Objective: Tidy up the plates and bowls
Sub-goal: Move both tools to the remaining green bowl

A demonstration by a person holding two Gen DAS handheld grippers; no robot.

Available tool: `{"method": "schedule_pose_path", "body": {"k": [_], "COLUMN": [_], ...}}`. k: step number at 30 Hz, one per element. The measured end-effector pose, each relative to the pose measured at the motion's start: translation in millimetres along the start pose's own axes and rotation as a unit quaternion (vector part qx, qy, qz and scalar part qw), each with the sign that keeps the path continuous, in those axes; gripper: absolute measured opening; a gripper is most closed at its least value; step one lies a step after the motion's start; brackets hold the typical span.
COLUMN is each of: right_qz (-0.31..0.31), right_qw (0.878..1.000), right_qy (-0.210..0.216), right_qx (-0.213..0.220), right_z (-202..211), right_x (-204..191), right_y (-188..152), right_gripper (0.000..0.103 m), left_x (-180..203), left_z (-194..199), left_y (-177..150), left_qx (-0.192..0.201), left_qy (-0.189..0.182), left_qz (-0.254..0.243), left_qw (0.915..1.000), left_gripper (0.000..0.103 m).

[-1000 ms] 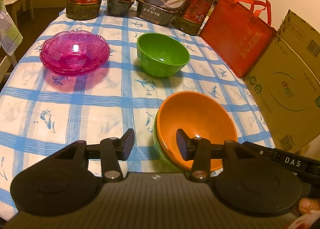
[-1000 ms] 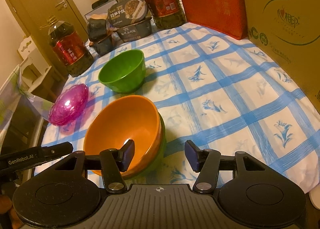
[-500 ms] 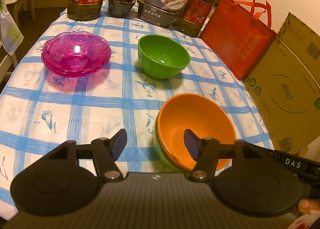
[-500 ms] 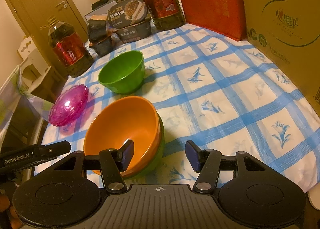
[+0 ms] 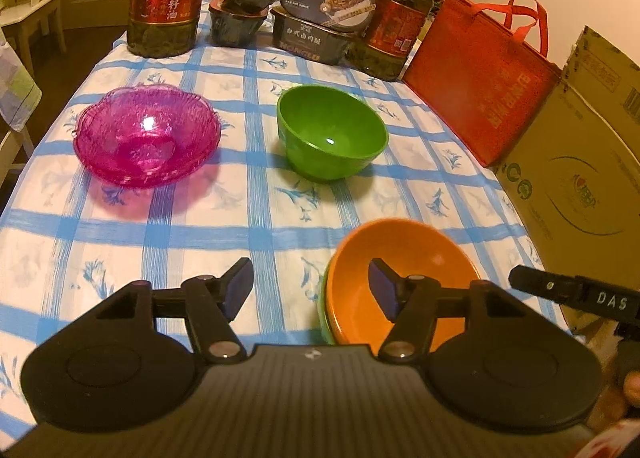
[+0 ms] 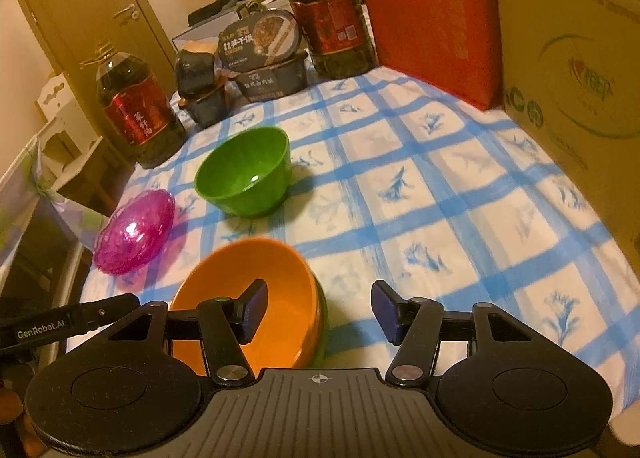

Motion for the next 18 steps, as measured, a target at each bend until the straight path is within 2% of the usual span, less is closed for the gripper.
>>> {"method": "schedule_pose_path", "body": {"k": [7,18], "right_qz": [0.036,0.044], "right_qw": [0.999,0.997], "right_qy": [0.011,0.031], "right_qx": [-0.007,-0.052], "right_z": [-32.3,-122.2], "right_x": [-7.8,-14.5], "right_y": [30.0,63.9], "right_gripper": [0.058,0.058], "left_x": [-6.3,-20.7], "left_z": [-29.4,-99.5], "left_y": [27.8,68.0], "left_qx": [-0.001,-0.02], "left_qy": [0.001,0.004], "left_qz": [0.001,0.022], "left_qw": [1.0,0.9995], "left_gripper": [0.06,0.059]}}
Point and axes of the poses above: each gripper's, at about its wrist camera, not at the fingertips, and z roughly against the way its jaws point, x to its right, y to its top, the point moved 2 cm from there along -z, roughly the way its jaws point, and after that the axes turned 13 degrees about x, right-handed, at the moved point
